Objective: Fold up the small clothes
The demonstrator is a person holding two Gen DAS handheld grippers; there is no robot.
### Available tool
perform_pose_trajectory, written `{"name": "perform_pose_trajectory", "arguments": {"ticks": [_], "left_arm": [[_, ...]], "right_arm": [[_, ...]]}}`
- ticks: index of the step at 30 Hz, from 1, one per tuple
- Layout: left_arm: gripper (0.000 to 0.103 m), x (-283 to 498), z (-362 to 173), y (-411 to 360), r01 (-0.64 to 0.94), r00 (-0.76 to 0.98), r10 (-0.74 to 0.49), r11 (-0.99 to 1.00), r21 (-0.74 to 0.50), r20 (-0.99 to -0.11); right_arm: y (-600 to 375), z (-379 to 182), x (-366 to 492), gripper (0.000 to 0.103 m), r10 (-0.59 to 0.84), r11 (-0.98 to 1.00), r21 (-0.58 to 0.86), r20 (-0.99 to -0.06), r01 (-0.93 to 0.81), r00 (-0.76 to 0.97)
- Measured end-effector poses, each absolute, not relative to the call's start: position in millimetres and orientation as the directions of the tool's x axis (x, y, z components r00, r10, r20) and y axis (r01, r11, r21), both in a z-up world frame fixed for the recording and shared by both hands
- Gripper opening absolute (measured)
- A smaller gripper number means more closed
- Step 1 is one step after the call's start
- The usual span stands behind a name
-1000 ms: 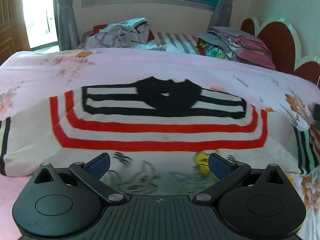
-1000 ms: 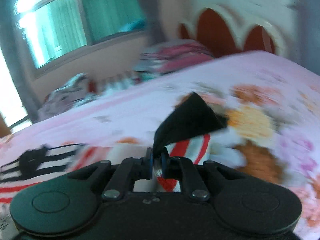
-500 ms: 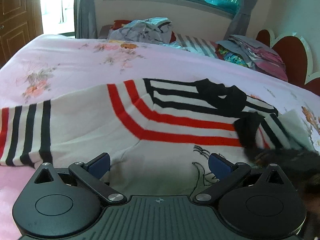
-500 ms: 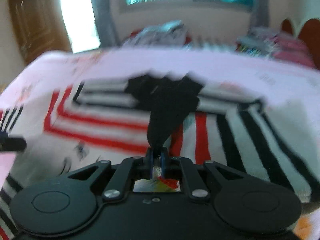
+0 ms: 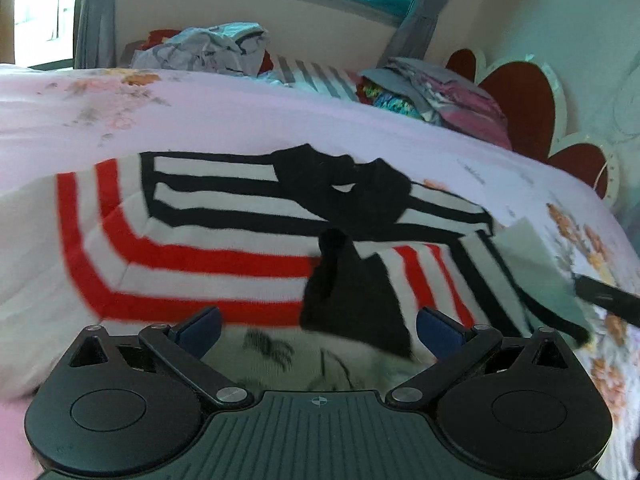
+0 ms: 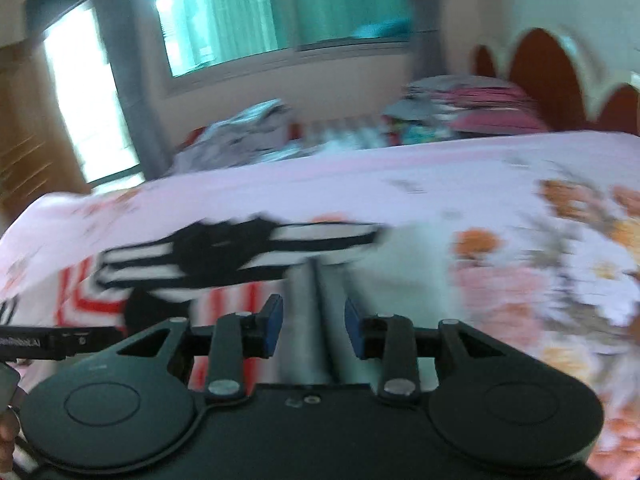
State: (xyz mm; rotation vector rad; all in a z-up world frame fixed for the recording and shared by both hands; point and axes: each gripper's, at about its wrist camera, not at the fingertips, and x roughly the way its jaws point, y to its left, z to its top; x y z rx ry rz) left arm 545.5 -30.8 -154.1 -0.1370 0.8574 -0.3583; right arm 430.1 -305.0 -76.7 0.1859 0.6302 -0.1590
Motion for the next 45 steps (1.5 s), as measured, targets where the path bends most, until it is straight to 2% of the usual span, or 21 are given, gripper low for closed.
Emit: {"name": "perform_pose_trajectory", "arguments": {"ticks": [3, 4, 5, 6, 9, 15, 20, 23, 24, 25, 26, 27, 28, 30, 32, 34, 35, 37, 38, 40, 45], "left_arm": [[0.103, 562, -160, -40, 0.287, 0.597, -0.414, 0.91, -0.299, -0.687], [0.092, 563, -163, -44, 0.298, 0.593, -0.426, 0.905, -0.304, -0.684], [0.056, 564, -166, -48, 0.308, 0.579, -0.437, 0.899, -0.311, -0.688], [0.039, 569, -172, -52, 0.309, 0.554, -0.442, 0.896, -0.319, -0.705], [0.009, 569, -178, -60, 0.317, 0.547, -0.449, 0.892, -0.322, -0.706], [0.007, 552, -137, -30, 0.299, 0.65, -0.437, 0.899, -0.32, -0.621], [0.007, 556, -157, -11, 0.258, 0.617, -0.357, 0.934, -0.249, -0.702], [0.008, 552, -167, -13, 0.241, 0.614, -0.346, 0.938, -0.249, -0.709], [0.013, 551, -168, -12, 0.229, 0.62, -0.34, 0.94, -0.251, -0.707], [0.036, 549, -167, -11, 0.209, 0.633, -0.32, 0.948, -0.242, -0.705], [0.072, 549, -167, -9, 0.198, 0.649, -0.303, 0.953, -0.23, -0.698], [0.082, 547, -167, -6, 0.195, 0.673, -0.299, 0.954, -0.227, -0.677], [0.083, 545, -166, -4, 0.199, 0.685, -0.302, 0.953, -0.229, -0.663], [0.079, 553, -166, -2, 0.203, 0.665, -0.317, 0.948, -0.245, -0.676], [0.046, 562, -171, -1, 0.19, 0.642, -0.327, 0.944, -0.269, -0.694], [0.039, 568, -177, 0, 0.181, 0.628, -0.334, 0.941, -0.286, -0.703], [0.029, 569, -179, 0, 0.183, 0.626, -0.342, 0.938, -0.295, -0.701], [0.006, 569, -178, -2, 0.198, 0.624, -0.358, 0.932, -0.303, -0.695], [0.006, 563, -174, -3, 0.202, 0.649, -0.345, 0.937, -0.284, -0.678], [0.006, 556, -168, -4, 0.212, 0.677, -0.313, 0.95, -0.23, -0.666], [0.009, 558, -179, 0, 0.182, 0.659, -0.294, 0.955, -0.233, -0.692]], "right_arm": [[-337, -81, 415, 0.035, -0.168, 0.944, 0.126, -0.61, 0.305, 0.774], [-348, -84, 411, 0.035, -0.188, 0.932, 0.132, -0.619, 0.337, 0.763], [-357, -88, 407, 0.035, -0.199, 0.921, 0.14, -0.63, 0.362, 0.75], [-362, -92, 406, 0.035, -0.204, 0.913, 0.15, -0.638, 0.38, 0.743], [-375, -100, 402, 0.035, -0.201, 0.892, 0.184, -0.656, 0.413, 0.727], [-380, -104, 405, 0.035, -0.178, 0.887, 0.212, -0.664, 0.411, 0.726], [-380, -104, 415, 0.036, -0.144, 0.904, 0.208, -0.673, 0.373, 0.725], [-378, -103, 424, 0.037, -0.12, 0.923, 0.194, -0.677, 0.333, 0.726], [-378, -103, 429, 0.037, -0.11, 0.928, 0.193, -0.674, 0.318, 0.73], [-379, -102, 434, 0.037, -0.101, 0.932, 0.193, -0.673, 0.305, 0.733], [-380, -102, 441, 0.04, -0.09, 0.937, 0.194, -0.672, 0.292, 0.735], [-383, -101, 449, 0.048, -0.075, 0.94, 0.199, -0.67, 0.276, 0.739], [-386, -102, 458, 0.052, -0.057, 0.942, 0.21, -0.665, 0.26, 0.744], [-393, -106, 480, 0.055, -0.022, 0.945, 0.231, -0.663, 0.233, 0.748], [-399, -115, 501, 0.054, 0.004, 0.94, 0.255, -0.671, 0.225, 0.741], [-402, -125, 521, 0.044, 0.003, 0.945, 0.238, -0.69, 0.222, 0.724], [-399, -128, 528, 0.043, -0.009, 0.956, 0.205, -0.697, 0.212, 0.717], [-395, -132, 536, 0.023, 0.045, 0.962, 0.223, -0.692, 0.154, 0.721], [-392, -133, 538, 0.01, 0.039, 0.968, 0.205, -0.695, 0.145, 0.718], [-394, -139, 539, 0.009, -0.021, 0.973, 0.145, -0.718, 0.179, 0.696], [-396, -146, 534, 0.01, -0.043, 0.972, 0.13, -0.722, 0.196, 0.691]]}}
